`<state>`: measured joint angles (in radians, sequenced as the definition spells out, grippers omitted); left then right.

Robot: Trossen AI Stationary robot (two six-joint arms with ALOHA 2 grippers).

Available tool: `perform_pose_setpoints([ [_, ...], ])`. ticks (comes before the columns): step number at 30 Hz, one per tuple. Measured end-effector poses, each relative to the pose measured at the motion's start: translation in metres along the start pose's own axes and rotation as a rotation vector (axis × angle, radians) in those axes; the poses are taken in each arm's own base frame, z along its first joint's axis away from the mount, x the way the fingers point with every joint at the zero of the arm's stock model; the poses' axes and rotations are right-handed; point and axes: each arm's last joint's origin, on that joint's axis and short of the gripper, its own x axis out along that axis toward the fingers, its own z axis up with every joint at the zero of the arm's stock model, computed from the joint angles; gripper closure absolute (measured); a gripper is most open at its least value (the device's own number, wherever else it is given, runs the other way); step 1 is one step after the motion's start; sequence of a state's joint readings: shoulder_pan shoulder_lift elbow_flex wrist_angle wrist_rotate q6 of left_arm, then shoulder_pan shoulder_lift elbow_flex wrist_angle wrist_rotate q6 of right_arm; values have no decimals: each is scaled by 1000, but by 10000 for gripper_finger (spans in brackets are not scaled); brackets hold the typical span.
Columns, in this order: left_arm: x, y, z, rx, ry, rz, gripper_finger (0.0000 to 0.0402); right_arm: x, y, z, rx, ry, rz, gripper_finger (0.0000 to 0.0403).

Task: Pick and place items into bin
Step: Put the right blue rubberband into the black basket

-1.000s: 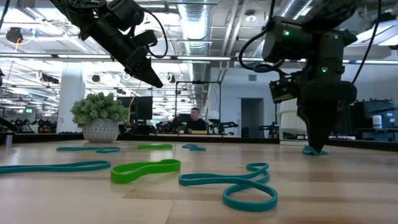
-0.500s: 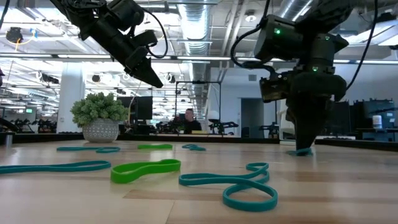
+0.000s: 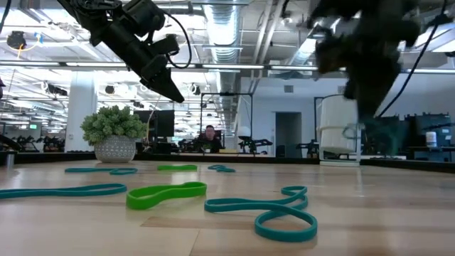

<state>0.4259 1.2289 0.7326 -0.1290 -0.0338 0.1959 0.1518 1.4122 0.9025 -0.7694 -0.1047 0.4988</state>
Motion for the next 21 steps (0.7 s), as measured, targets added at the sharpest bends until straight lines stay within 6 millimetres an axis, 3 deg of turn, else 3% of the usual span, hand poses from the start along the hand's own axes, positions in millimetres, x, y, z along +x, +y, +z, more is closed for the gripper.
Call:
perform_pose_setpoints([
  [3, 0, 0, 0, 0, 2, 0, 280, -24, 10, -18, 120, 9, 20, 402],
  [9, 0, 0, -1, 0, 14, -3, 280, -45, 39, -61, 294, 70, 52, 402],
  [15, 0, 0, -2, 1, 17, -4, 280, -50, 70, -101, 348, 128, 89, 402],
  [21, 0, 0, -2, 1, 17, -3, 280, -53, 87, -138, 440, 151, 62, 402],
])
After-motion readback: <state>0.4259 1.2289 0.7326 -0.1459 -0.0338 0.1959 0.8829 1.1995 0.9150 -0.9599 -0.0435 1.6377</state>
